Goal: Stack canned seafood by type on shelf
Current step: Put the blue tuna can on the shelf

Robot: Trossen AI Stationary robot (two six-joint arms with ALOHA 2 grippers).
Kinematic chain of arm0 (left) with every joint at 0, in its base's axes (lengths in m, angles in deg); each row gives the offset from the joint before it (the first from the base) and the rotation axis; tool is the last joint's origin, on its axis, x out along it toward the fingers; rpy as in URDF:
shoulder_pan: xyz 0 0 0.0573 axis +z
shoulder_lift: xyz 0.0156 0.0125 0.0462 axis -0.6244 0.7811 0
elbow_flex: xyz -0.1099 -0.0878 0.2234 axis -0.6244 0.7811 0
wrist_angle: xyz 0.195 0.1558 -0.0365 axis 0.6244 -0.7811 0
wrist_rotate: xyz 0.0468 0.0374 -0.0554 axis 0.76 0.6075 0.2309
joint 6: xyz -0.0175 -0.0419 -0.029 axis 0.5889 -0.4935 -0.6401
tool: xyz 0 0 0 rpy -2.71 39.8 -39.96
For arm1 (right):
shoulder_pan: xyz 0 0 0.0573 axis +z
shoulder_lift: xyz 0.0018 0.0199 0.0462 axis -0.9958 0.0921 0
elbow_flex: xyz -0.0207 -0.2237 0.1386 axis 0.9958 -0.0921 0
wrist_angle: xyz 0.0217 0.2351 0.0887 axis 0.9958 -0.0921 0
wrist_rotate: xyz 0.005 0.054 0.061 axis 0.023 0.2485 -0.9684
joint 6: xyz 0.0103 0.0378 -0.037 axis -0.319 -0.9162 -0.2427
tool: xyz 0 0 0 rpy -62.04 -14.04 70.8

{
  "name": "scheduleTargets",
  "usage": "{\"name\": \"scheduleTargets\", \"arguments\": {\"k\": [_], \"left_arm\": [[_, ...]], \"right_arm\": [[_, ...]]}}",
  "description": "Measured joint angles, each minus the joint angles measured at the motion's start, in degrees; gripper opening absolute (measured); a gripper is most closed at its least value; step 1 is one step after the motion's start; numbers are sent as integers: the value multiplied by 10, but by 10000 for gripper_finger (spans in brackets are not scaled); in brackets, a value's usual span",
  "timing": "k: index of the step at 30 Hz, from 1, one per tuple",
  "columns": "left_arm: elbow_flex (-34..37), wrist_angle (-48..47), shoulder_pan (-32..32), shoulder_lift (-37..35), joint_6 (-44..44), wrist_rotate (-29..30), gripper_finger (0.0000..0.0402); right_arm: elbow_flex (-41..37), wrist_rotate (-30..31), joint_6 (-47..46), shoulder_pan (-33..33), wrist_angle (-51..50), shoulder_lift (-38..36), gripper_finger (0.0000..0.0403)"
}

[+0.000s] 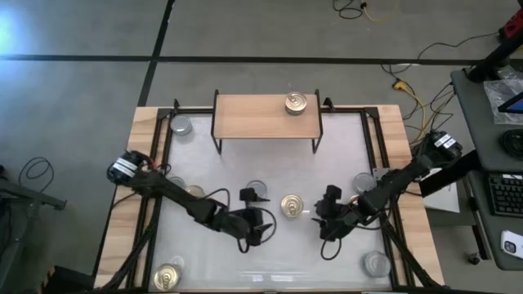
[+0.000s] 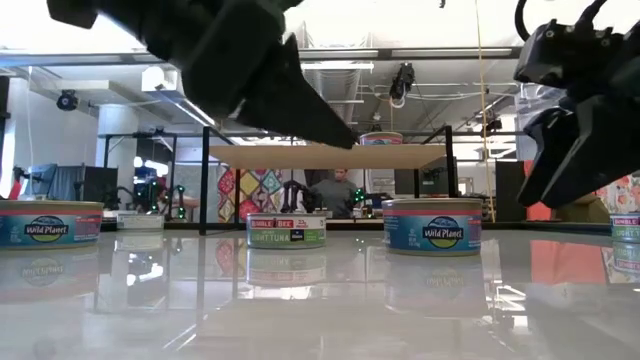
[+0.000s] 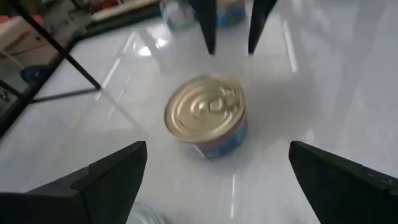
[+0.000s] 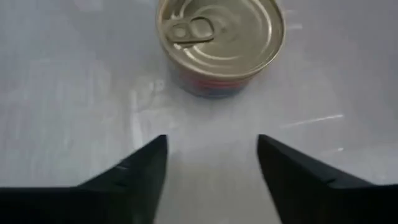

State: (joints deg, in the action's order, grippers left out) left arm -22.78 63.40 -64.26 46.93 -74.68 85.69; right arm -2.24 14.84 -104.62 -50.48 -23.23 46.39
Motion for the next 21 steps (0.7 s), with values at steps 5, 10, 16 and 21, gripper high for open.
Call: {"name": "scheduleTargets", "arguments": {"k": [5, 10, 16, 21], "left_arm": [[-44, -79, 8, 12, -54, 1, 377], [-37, -52, 9, 22, -78, 0, 377], [-11, 27, 15, 23, -107, 1, 377], [11, 80, 35, 27, -101, 2, 377]], "right_arm": [[-11, 35, 23, -11, 1, 0, 344], [-38, 35, 64, -30, 67, 0, 396], [-87, 27, 132, -50, 207, 0, 398], [-98, 22, 150, -66, 250, 5, 400]]}}
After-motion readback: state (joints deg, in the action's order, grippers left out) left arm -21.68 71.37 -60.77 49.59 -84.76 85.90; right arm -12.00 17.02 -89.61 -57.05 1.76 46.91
